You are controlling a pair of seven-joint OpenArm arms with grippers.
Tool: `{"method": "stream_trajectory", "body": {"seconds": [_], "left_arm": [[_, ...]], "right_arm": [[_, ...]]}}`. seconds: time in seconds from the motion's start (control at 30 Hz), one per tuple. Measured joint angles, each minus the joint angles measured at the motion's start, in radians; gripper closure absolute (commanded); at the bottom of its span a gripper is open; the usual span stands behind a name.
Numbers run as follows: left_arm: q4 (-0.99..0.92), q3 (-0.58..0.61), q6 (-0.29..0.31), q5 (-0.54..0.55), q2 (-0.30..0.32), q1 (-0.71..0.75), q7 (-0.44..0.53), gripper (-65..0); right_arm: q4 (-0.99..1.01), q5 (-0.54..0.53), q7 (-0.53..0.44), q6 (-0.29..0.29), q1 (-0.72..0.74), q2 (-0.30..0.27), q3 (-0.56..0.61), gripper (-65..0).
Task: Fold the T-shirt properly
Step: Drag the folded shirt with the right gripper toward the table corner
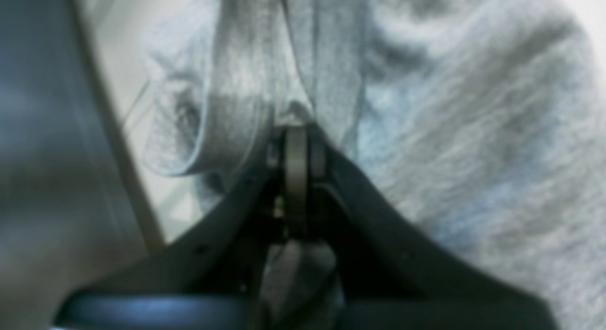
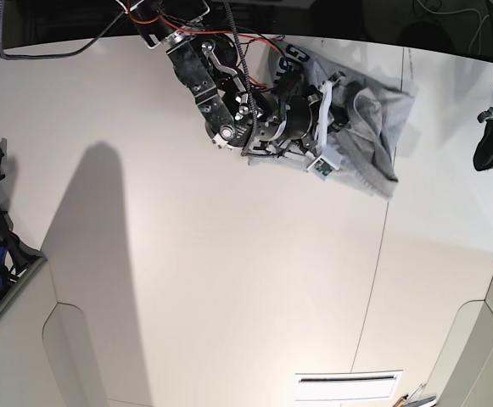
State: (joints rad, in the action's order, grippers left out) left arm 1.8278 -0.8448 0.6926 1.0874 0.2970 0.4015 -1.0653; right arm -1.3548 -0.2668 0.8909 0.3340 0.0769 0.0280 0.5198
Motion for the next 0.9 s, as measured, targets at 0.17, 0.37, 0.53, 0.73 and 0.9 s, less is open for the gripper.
{"method": "stream_trajectory", "body": {"seconds": [0.17, 0.37, 0.53, 0.73, 0.9], "left_arm": [[0.000, 0.000, 0.000, 0.011, 0.000, 0.000, 0.000, 0.0], [0.000, 0.000, 0.000, 0.014, 0.000, 0.000, 0.000, 0.0], [0.000, 0.000, 0.000, 0.035, 0.000, 0.000, 0.000, 0.0], [0.000, 0.000, 0.000, 0.057, 0.000, 0.000, 0.000, 0.0], [0.000, 0.000, 0.000, 0.063, 0.000, 0.000, 0.000, 0.0]], "right_arm": [[0.000, 0.085, 0.005, -0.129, -0.007, 0.062, -0.219, 0.0], [0.002, 0.153, -0.023, -0.200, 0.001, 0.095, -0.443, 0.0], [0.002, 0.175, -0.052, -0.200, 0.003, 0.091, -0.620, 0.0], [0.002, 0.167, -0.077, -0.200, 0.011, 0.085, -0.845, 0.0], [0.002, 0.085, -0.072, -0.200, 0.012, 0.082, -0.992, 0.0]]}}
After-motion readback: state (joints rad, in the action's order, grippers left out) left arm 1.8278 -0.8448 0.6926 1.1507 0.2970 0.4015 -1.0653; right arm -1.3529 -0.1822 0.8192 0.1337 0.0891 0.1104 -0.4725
